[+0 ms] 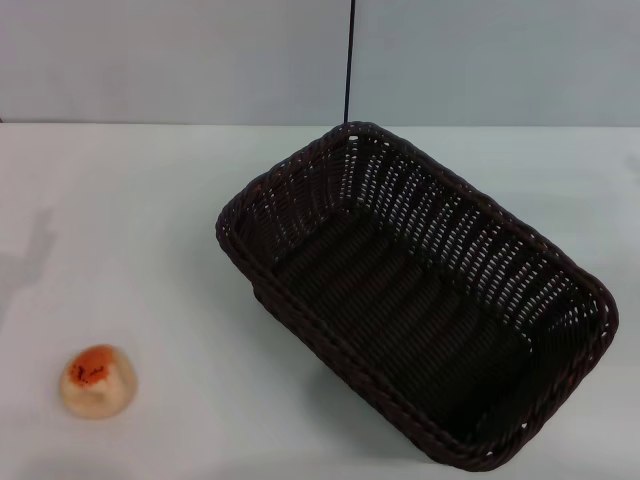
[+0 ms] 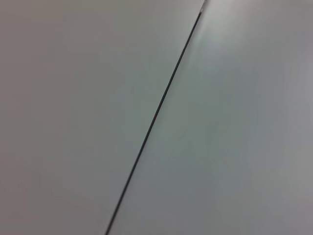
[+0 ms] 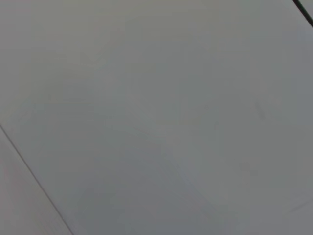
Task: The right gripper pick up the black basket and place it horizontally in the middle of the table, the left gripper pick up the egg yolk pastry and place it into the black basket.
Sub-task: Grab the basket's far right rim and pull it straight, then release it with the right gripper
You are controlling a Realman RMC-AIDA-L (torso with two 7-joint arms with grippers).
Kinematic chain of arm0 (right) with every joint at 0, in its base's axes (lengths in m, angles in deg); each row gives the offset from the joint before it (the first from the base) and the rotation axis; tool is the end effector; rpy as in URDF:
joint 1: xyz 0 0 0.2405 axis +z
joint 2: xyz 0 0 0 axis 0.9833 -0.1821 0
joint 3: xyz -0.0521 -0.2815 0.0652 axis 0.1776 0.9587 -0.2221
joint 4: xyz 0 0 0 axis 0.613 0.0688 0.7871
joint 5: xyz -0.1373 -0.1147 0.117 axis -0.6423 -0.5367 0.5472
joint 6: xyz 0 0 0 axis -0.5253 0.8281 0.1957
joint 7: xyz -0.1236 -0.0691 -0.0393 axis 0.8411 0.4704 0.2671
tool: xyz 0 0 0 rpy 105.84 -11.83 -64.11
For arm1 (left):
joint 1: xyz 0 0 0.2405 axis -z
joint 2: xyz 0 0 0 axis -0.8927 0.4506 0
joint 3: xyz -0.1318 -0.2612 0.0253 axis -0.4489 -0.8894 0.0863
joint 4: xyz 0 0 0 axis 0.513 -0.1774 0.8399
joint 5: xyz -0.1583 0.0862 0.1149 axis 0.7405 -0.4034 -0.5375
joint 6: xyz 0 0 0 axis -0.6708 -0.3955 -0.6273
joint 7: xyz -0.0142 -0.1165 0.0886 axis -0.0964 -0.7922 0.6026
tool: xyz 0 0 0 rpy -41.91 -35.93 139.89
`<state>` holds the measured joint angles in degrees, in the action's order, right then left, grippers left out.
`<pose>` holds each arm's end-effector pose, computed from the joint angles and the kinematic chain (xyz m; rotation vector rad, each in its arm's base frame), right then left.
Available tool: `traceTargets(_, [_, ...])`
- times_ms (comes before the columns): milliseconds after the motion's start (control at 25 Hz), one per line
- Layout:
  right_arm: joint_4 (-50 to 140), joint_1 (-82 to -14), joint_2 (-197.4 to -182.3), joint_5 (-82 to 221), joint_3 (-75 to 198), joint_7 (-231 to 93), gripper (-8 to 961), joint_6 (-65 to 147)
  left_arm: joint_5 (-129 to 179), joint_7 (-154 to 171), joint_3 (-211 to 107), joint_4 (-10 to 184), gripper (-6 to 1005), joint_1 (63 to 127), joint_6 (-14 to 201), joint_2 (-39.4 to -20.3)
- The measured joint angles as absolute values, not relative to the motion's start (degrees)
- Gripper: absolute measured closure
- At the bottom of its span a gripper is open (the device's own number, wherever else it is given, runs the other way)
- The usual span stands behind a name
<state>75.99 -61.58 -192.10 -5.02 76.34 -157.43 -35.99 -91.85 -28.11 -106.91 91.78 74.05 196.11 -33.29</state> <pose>0.3801 0.3176 0.0980 -1.8282 1.0265 1.2069 -0.3732 0.2155 0.0442 -1.2652 -0.4251 -1.3404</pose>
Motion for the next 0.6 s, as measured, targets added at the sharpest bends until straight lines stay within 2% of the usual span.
traceTargets(400, [75.52,-62.32,-193.97,-4.52,71.77,-149.74,267,-35.83,-91.47,-24.01,-108.55,92.51,156,73.85,196.31,-33.43])
traceTargets(600, [75.73,-61.91,-193.76,-4.63,71.5,-150.22,270,-36.27,-91.44,-24.4,-109.15,92.54,156,73.97,196.06,-33.43])
